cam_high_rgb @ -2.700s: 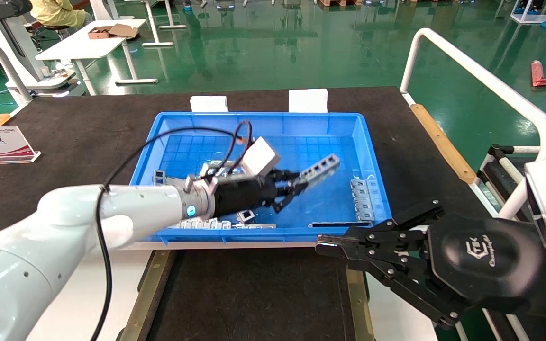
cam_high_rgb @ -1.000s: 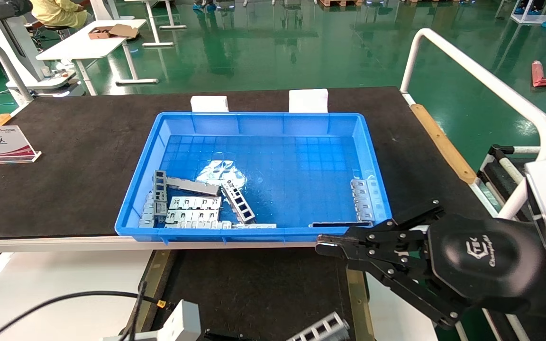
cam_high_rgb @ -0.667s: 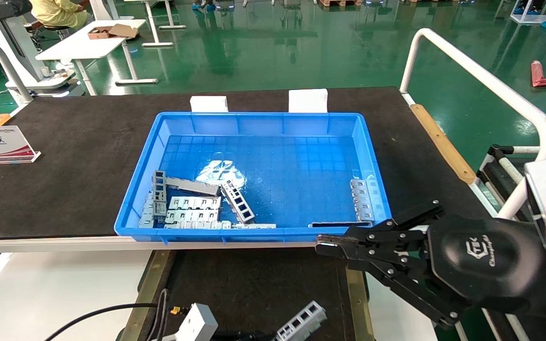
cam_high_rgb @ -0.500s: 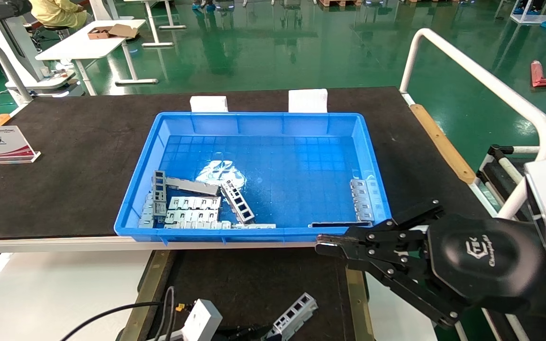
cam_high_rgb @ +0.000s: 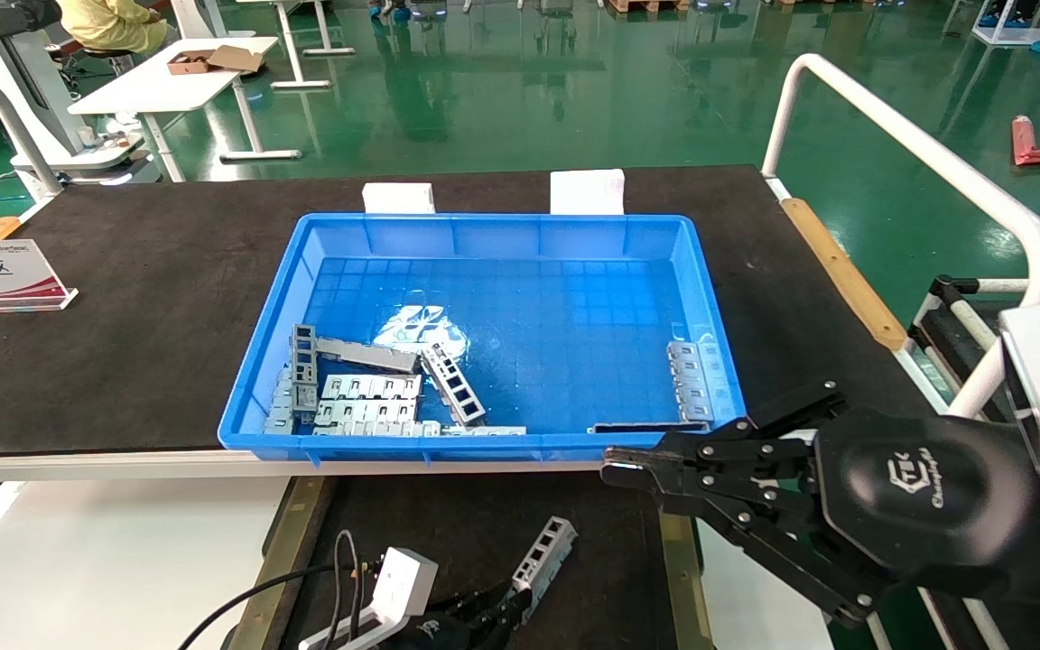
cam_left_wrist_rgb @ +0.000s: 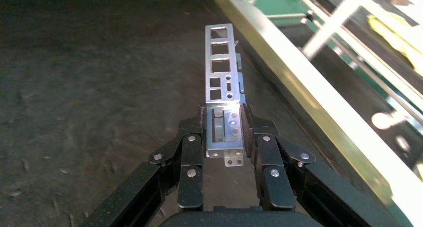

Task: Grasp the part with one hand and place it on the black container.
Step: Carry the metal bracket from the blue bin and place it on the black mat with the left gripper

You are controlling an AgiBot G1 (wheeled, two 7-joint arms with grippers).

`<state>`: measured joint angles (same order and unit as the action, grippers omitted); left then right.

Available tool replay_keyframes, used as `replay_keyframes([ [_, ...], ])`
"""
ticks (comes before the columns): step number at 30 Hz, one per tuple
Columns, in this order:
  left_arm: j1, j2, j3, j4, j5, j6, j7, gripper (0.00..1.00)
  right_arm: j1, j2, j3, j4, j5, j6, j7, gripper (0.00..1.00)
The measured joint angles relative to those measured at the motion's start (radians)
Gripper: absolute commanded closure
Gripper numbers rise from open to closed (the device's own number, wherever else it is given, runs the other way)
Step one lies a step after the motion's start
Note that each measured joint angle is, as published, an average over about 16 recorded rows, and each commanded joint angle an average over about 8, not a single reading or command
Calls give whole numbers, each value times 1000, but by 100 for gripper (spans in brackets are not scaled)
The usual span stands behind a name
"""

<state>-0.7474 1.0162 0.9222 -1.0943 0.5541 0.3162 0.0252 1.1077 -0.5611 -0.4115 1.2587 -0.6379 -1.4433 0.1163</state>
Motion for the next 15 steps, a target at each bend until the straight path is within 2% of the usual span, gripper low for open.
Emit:
replay_keyframes([
  [15, 27, 129, -64, 32, -48, -221, -28, 100, 0, 0, 0, 0, 0, 0, 0, 100],
])
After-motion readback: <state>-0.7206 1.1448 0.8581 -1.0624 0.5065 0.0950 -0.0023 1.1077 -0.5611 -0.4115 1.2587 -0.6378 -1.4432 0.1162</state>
